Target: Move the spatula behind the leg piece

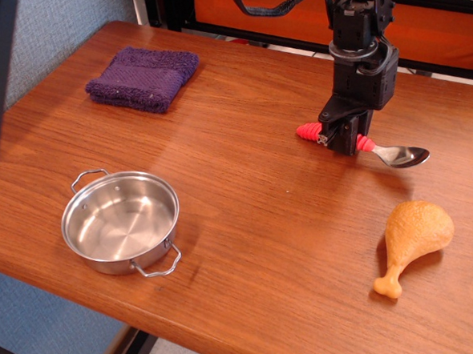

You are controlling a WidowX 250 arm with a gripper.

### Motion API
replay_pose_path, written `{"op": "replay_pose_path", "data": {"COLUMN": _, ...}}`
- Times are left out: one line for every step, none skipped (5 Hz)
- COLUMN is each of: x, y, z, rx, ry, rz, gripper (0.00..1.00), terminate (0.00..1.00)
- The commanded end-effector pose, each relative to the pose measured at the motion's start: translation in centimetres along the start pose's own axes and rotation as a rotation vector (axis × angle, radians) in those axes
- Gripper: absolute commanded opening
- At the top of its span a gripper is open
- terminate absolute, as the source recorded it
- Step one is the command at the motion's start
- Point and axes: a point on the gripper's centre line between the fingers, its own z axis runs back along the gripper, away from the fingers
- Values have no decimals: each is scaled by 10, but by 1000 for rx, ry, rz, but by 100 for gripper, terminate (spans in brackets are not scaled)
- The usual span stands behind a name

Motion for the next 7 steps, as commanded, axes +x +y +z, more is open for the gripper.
{"op": "replay_pose_path", "data": {"x": -1, "y": -15, "z": 21, "rx": 60, "ry": 14, "rz": -19, "gripper": 0, "terminate": 0}}
{"op": "replay_pose_path", "data": {"x": -4, "y": -16, "z": 22, "rx": 42, "ry": 11, "rz": -13, "gripper": 100, "terminate": 0}}
{"op": "replay_pose_path", "data": {"x": -6, "y": -16, "z": 30, "rx": 39, "ry": 3, "rz": 8, "gripper": 100, "terminate": 0}}
{"op": "replay_pose_path", "data": {"x": -6, "y": -16, "z": 41, "rx": 55, "ry": 10, "rz": 28, "gripper": 100, "terminate": 0}}
{"op": "replay_pose_path", "data": {"x": -8, "y": -17, "z": 57, "rx": 95, "ry": 35, "rz": 178, "gripper": 100, "terminate": 0}}
{"op": "replay_pose_path", "data": {"x": -14, "y": -19, "z": 73, "rx": 168, "ry": 44, "rz": 423, "gripper": 100, "terminate": 0}}
{"op": "replay_pose_path", "data": {"x": -24, "y": -22, "z": 84, "rx": 200, "ry": 132, "rz": 661, "gripper": 100, "terminate": 0}}
